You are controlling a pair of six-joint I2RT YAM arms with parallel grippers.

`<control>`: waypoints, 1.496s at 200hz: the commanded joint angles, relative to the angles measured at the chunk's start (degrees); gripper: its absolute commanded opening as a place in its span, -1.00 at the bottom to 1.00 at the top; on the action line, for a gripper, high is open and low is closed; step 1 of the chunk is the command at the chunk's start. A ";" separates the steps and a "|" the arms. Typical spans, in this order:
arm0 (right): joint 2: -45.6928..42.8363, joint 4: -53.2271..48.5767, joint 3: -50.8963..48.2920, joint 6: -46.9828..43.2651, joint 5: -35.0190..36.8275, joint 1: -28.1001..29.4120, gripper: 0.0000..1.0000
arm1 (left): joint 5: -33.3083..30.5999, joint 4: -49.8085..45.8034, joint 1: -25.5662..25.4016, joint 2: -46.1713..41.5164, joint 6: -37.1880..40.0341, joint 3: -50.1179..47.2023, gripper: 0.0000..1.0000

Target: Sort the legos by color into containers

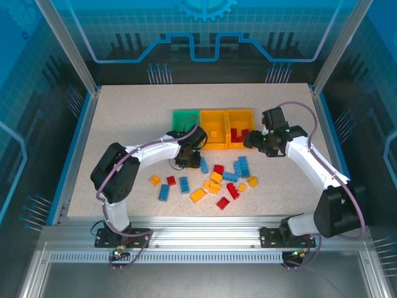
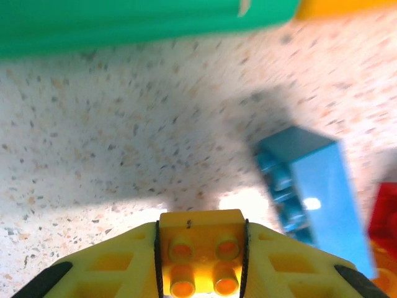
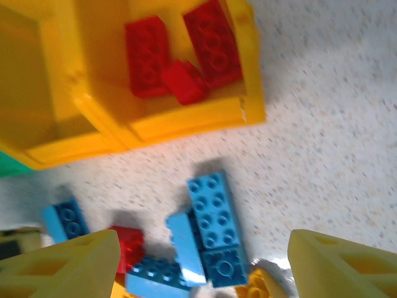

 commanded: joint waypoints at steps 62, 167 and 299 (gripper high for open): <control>-5.88 -1.79 -12.55 0.91 1.01 0.85 0.43 | -0.75 -1.24 2.14 4.67 7.90 22.58 -0.31; -4.71 -1.76 -19.11 -3.91 0.47 6.83 0.23 | 6.97 -0.43 5.68 17.38 6.02 37.20 -0.09; 5.83 -4.39 -13.01 -14.88 6.96 11.97 0.43 | 12.13 3.01 7.17 1.00 1.60 25.57 0.52</control>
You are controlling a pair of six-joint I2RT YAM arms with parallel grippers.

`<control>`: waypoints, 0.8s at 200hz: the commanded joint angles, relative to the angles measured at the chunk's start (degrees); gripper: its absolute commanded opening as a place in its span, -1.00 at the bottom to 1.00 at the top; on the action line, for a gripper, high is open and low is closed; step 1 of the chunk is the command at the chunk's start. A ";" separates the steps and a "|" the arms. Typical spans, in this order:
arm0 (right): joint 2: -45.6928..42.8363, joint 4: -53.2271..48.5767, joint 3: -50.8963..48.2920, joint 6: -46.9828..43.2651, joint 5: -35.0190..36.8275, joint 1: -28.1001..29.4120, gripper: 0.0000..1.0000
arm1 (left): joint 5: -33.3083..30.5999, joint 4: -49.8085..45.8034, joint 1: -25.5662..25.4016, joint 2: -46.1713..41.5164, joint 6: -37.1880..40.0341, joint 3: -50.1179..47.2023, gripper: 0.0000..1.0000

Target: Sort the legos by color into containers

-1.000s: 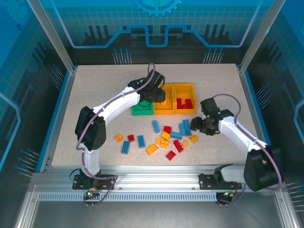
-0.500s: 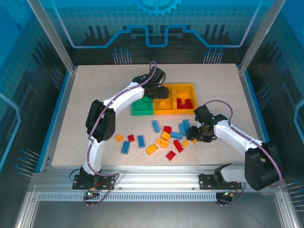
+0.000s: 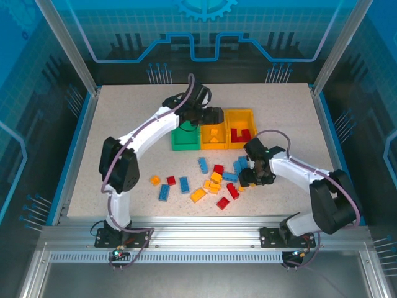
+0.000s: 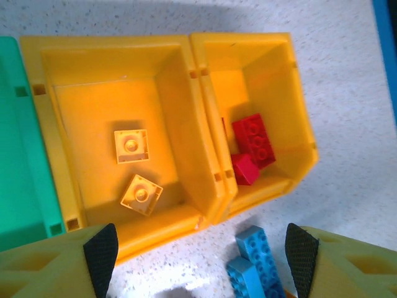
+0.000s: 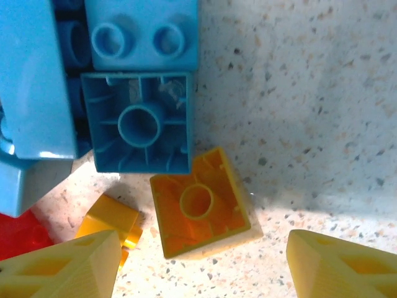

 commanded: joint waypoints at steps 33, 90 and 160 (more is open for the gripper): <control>5.96 -2.75 4.41 -4.57 1.84 1.10 0.21 | 1.15 3.16 3.32 -9.85 -2.18 -13.18 0.52; 8.01 -3.53 4.47 -3.79 2.48 1.51 -0.13 | -0.02 3.98 6.65 -16.69 -2.08 -22.03 0.53; 1.75 -6.78 9.63 -2.90 2.05 1.55 -0.41 | -5.87 0.16 11.11 -23.61 -2.21 -31.96 0.56</control>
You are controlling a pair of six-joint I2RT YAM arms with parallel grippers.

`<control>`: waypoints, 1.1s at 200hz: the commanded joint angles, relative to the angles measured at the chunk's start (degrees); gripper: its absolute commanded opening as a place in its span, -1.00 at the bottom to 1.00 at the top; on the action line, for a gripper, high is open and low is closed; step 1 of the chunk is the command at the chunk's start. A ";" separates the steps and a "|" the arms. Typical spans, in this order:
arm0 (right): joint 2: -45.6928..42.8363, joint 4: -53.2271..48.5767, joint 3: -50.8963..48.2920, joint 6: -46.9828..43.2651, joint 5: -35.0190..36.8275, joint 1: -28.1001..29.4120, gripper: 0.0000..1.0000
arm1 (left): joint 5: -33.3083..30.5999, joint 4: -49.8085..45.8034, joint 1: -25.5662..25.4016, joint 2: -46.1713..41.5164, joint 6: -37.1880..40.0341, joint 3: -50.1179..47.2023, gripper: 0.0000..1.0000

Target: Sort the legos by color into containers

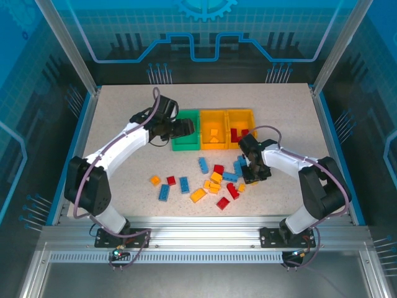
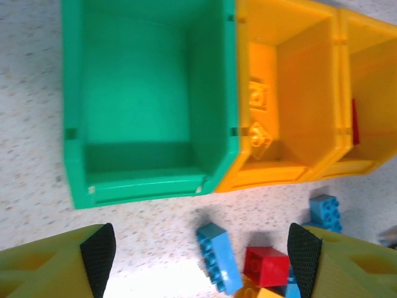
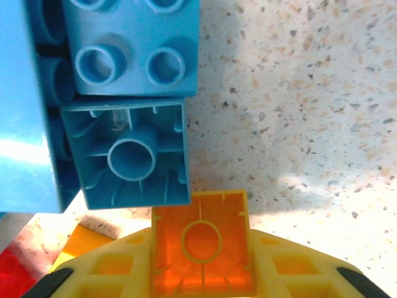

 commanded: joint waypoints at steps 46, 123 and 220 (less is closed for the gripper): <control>-8.31 6.13 11.80 4.91 -15.88 0.75 -0.41 | -6.06 -4.21 3.95 -9.06 -2.79 -13.21 0.61; 14.44 10.45 34.03 18.79 -15.29 1.01 -0.44 | -5.15 -7.85 3.98 -15.18 -11.75 -24.80 0.63; 29.69 2.80 51.27 21.67 -10.76 1.61 0.20 | -3.13 -7.95 3.94 -18.54 -20.02 -32.76 0.63</control>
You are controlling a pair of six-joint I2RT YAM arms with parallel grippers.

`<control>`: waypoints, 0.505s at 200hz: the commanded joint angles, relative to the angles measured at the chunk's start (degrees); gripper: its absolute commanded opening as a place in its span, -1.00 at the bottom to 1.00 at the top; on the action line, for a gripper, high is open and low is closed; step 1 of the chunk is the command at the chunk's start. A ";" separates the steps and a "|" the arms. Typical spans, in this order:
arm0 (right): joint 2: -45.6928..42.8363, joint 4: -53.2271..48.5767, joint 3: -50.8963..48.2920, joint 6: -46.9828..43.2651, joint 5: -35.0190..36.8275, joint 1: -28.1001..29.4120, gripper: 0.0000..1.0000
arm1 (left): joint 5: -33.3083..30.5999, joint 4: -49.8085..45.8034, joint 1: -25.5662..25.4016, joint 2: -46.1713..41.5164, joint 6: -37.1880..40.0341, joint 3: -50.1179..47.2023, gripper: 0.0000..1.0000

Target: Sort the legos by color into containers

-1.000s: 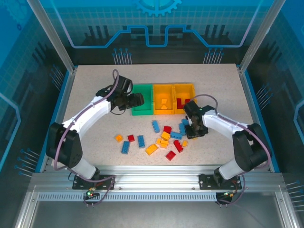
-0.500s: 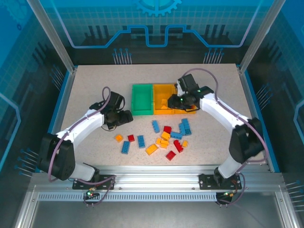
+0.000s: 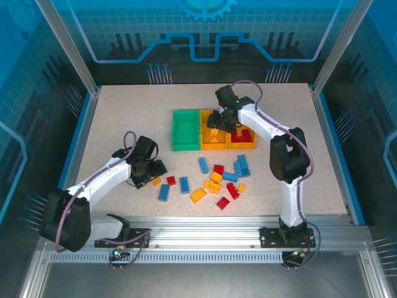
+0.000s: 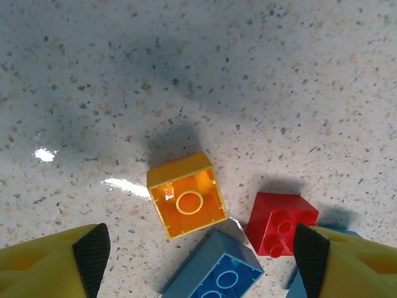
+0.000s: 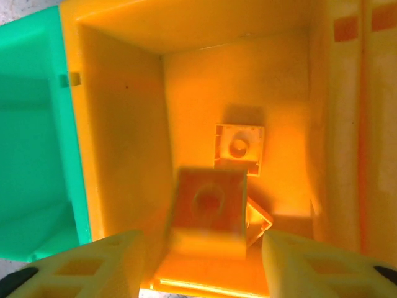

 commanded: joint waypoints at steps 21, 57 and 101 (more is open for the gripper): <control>-3.39 -1.02 0.44 -0.08 -0.51 1.82 0.39 | 1.67 0.43 0.27 0.89 -2.59 -1.72 0.60; -9.93 0.16 -4.67 -0.57 0.08 2.72 0.41 | 2.87 4.44 0.27 4.87 -3.51 -2.82 0.39; -18.91 -0.27 -13.67 -1.49 3.87 1.63 0.44 | 2.60 6.60 0.27 9.15 -2.92 -3.35 0.24</control>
